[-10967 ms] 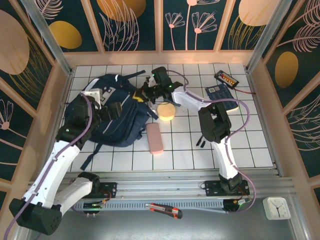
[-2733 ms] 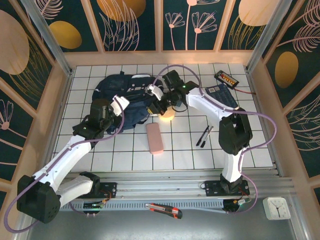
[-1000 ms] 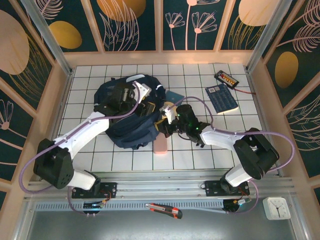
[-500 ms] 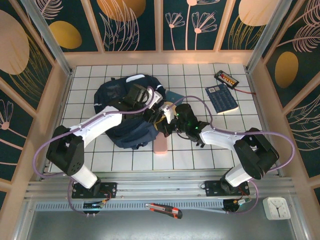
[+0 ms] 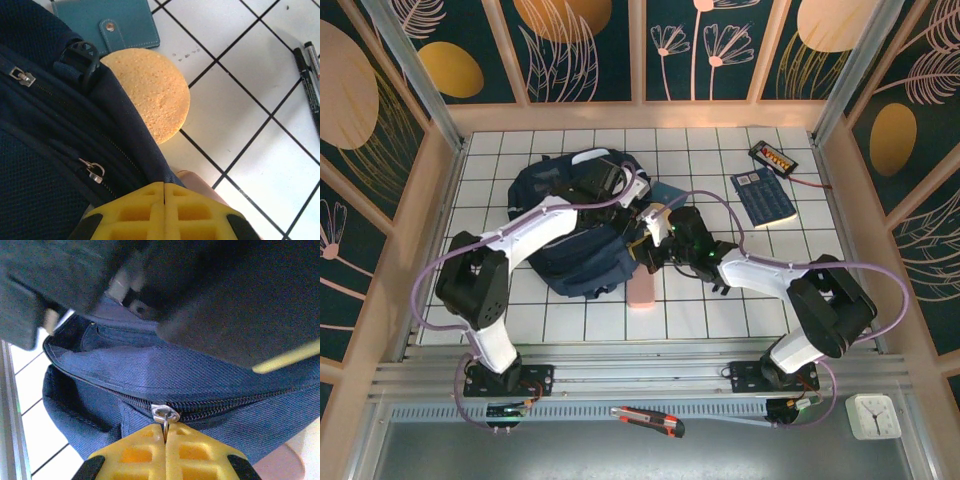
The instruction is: Pack the student bag
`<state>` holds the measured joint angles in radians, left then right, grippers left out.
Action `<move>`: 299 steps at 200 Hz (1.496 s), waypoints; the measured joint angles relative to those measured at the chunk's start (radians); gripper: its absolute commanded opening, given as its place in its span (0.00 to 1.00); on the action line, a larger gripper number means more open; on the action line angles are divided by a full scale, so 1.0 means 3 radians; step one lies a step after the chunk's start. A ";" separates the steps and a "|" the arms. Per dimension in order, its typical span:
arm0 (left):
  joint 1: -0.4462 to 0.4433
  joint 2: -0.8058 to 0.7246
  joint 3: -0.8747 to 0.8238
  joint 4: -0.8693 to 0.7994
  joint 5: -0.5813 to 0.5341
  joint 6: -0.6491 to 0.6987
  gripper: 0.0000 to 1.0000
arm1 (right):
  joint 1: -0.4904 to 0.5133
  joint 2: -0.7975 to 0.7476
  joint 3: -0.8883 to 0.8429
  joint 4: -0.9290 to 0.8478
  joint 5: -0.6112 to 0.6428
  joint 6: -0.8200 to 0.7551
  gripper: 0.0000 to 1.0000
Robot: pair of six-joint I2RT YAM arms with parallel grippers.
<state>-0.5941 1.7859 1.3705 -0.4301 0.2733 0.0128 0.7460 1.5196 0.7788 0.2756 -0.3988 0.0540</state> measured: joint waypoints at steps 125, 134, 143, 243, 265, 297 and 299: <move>0.0020 0.1236 0.3451 -0.1086 -0.1240 -0.1160 0.00 | 0.0730 -0.0045 0.1040 -0.1389 0.1682 -0.0629 0.00; 0.0041 0.1380 0.3839 -0.1185 -0.1277 -0.1208 0.00 | 0.0793 0.0003 0.1129 -0.1425 0.1795 -0.0692 0.00; 0.0071 0.1545 0.4273 -0.1315 -0.1294 -0.1249 0.00 | 0.0835 0.0019 0.1161 -0.1437 0.1879 -0.0729 0.00; 0.0139 0.1512 0.3368 -0.2486 -0.1287 -0.1269 0.53 | 0.0181 -0.0656 -0.0543 0.0332 0.0786 -0.0734 0.00; 0.0093 0.0969 0.2125 -0.2349 -0.1284 -0.1289 0.53 | 0.0113 -0.0563 -0.0543 0.0623 0.0500 -0.0698 0.00; 0.0079 0.0609 0.1689 -0.2228 -0.1132 -0.1311 0.58 | 0.0116 -0.0395 -0.0543 0.0800 0.0249 -0.0668 0.00; 0.0079 0.0601 0.1698 -0.2209 -0.1116 -0.1310 0.59 | 0.0117 -0.0384 -0.0543 0.0805 0.0243 -0.0664 0.00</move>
<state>-0.5705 1.9663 1.8797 -1.0927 -0.0616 -0.3801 0.7811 1.4044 0.6159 0.5171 -0.3260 -0.1452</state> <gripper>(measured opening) 0.550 0.051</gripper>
